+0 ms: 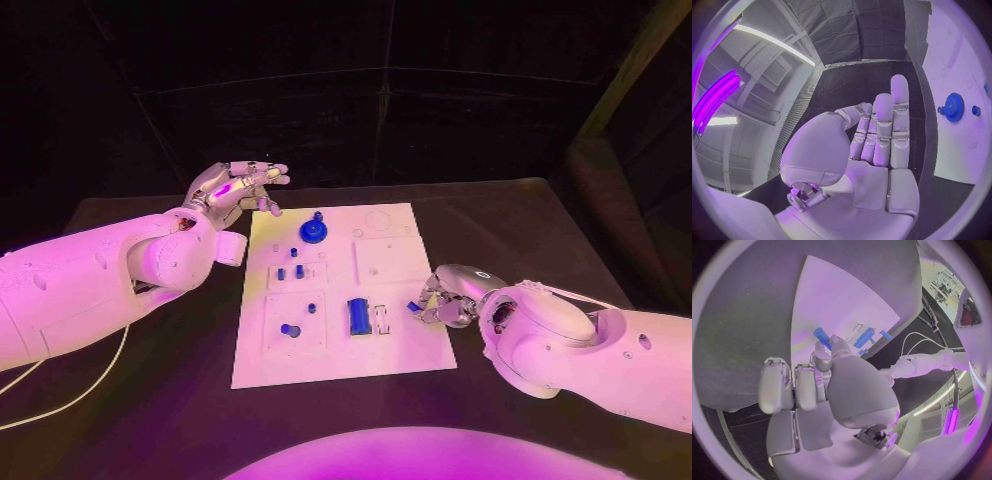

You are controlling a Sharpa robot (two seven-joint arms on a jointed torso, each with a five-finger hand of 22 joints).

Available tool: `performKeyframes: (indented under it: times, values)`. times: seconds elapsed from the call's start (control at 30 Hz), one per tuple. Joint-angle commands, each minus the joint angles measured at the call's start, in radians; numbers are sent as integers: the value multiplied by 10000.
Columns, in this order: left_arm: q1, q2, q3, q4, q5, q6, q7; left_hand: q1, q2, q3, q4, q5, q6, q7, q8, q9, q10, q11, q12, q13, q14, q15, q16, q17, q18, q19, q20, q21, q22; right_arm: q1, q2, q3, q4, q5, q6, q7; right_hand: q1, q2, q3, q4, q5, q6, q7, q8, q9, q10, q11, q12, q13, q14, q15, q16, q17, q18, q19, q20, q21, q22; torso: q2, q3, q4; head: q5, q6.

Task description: Assemble the parts on the task board

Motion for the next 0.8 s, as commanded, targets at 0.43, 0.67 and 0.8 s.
performKeyframes:
  times: [0.43, 0.67, 0.8]
  values:
    - [10, 18, 7, 24, -22, 134, 119, -9, -46, 56, -19, 14, -2, -48, 48, 9, 0, -48, 43, -10, -76, -19, 55, -15, 201, -87, -5, -24, -13, 13, 544, 3, -98, 2350, -1195, 624, -220, -219, 40, 190, 27, 133, -4, 40, 13, 109, -26, 160, 88, 591, -60, 87, 79, -108, 83, -16, 71, 19, 1, -4, 1, 52, -17]
    - [10, 11, 7, 32, -22, 134, 118, -12, -51, 64, -28, 14, 1, -51, 60, 10, 5, -51, 50, -11, -78, -21, 57, -19, 202, -89, -7, -25, -13, 13, 855, 3, -278, 2542, -960, 526, -401, -293, 49, 378, -22, 252, -40, 52, 32, 159, -50, 207, 125, 599, -76, 113, 121, -115, 104, -26, 90, 58, 5, -6, -20, 104, -30]
    - [10, 13, 7, 37, -22, 137, 119, -12, -51, 64, -28, 14, 1, -51, 60, 10, 5, -51, 50, -11, -78, -21, 57, -19, 202, -89, -7, -25, -13, 14, 1009, 3, -375, 2587, -889, 451, -537, -342, 49, 520, -85, 347, -73, 72, 54, 195, -74, 235, 148, 603, -94, 127, 145, -119, 121, -41, 105, 89, 7, 0, -25, 108, -35]
